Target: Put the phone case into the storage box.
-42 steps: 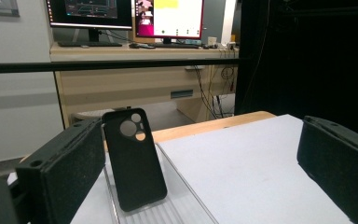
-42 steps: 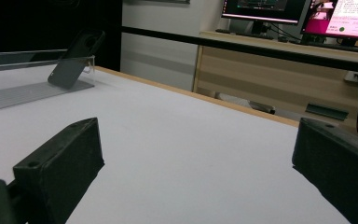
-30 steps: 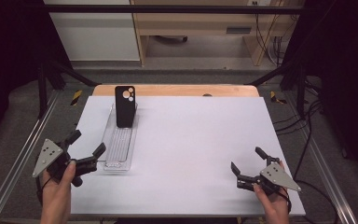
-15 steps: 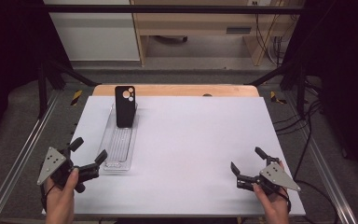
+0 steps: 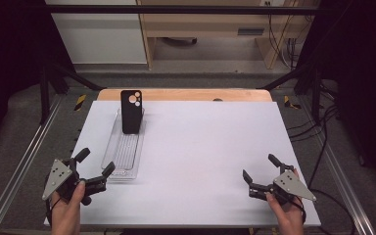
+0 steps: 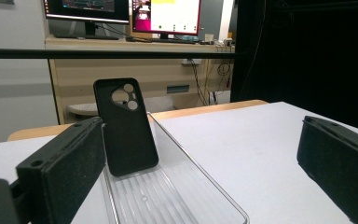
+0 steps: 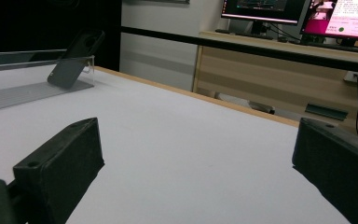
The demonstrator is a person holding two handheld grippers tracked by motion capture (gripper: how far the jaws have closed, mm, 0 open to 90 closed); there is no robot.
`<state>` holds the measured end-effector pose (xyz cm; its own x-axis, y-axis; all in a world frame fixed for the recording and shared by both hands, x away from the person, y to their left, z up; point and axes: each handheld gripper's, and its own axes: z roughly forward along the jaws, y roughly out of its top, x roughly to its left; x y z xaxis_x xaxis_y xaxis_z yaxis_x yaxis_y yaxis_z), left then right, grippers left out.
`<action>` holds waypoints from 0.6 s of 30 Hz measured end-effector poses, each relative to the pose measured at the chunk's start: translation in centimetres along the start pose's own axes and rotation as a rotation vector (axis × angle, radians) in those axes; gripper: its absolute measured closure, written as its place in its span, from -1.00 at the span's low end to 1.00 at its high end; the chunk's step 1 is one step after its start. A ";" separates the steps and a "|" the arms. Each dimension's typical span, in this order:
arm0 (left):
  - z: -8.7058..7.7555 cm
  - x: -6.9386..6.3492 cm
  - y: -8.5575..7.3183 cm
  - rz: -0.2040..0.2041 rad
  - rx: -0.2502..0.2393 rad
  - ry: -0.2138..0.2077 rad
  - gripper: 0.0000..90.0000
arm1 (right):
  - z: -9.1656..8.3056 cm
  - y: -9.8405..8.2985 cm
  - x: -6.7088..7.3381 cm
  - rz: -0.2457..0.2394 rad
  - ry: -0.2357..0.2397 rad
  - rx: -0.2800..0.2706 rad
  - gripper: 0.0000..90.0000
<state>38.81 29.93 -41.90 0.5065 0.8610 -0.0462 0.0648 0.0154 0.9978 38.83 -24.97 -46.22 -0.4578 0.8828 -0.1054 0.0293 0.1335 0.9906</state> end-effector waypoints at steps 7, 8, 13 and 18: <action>0.3 -0.3 -1.0 -0.002 0.006 -0.014 -0.99 | 0.1 0.0 0.1 -0.003 0.004 0.000 -0.95; 0.3 -0.4 -1.1 -0.001 0.010 -0.014 -0.98 | 0.1 0.0 0.1 -0.003 0.004 0.001 -0.95; 0.3 -0.6 -1.6 0.005 -0.001 -0.032 -0.99 | 0.1 0.0 0.2 -0.005 0.007 0.002 -0.95; 0.4 -0.7 -1.9 0.013 -0.017 -0.043 -0.99 | 0.2 0.0 0.3 -0.007 0.010 0.001 -0.95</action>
<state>38.68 29.06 -43.75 0.5435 0.8387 -0.0344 0.0436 0.0128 0.9990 38.87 -24.65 -46.29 -0.4665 0.8775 -0.1110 0.0275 0.1398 0.9898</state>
